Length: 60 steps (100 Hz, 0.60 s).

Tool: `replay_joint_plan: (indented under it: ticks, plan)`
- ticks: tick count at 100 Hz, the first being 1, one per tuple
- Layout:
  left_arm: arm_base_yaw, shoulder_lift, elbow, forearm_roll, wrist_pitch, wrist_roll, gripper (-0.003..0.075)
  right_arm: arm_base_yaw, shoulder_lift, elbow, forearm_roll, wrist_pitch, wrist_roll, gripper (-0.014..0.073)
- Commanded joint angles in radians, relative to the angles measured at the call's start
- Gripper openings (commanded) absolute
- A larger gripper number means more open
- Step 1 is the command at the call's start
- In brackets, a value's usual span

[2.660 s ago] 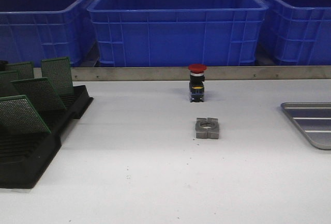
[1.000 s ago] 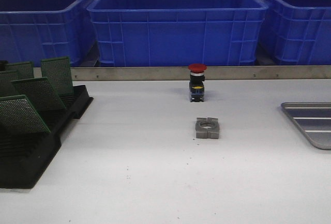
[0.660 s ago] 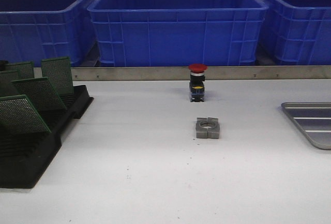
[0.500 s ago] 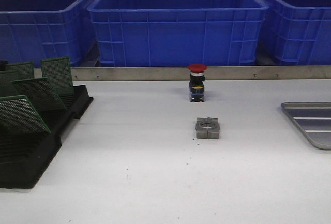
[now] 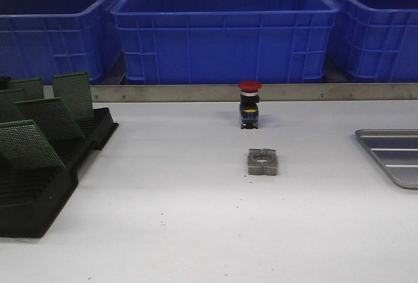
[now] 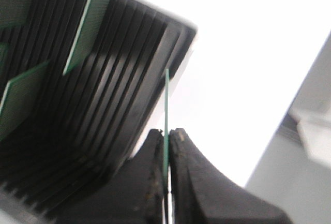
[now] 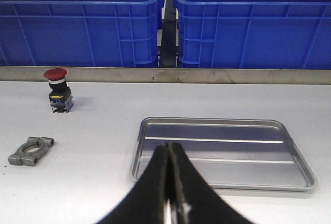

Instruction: Place circuit board on tray

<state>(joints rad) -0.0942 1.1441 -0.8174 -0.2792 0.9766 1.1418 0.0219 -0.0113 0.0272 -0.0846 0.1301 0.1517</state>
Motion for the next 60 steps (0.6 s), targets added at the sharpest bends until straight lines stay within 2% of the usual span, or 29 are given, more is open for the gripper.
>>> replay_joint_plan:
  ticks: [1, 9, 29, 41, 60]
  plan:
    - [-0.005, -0.026, -0.029, -0.156, 0.015, -0.007, -0.0017, 0.001, -0.019, 0.001, -0.014, -0.074, -0.001, -0.006]
    - [-0.005, -0.026, -0.027, -0.302, 0.049, 0.034, -0.0017, 0.001, -0.019, 0.001, -0.014, -0.074, -0.001, -0.006]
    - [-0.033, -0.026, -0.027, -0.616, 0.093, 0.243, -0.0017, 0.001, -0.019, 0.001, -0.014, -0.074, -0.001, -0.006]
    - [-0.085, -0.026, -0.027, -0.709, 0.081, 0.308, -0.0017, 0.001, -0.019, 0.001, -0.014, -0.074, -0.001, -0.006]
    - [-0.202, -0.003, -0.027, -0.814, 0.032, 0.309, -0.0017, 0.001, -0.019, 0.001, -0.014, -0.074, -0.001, -0.006]
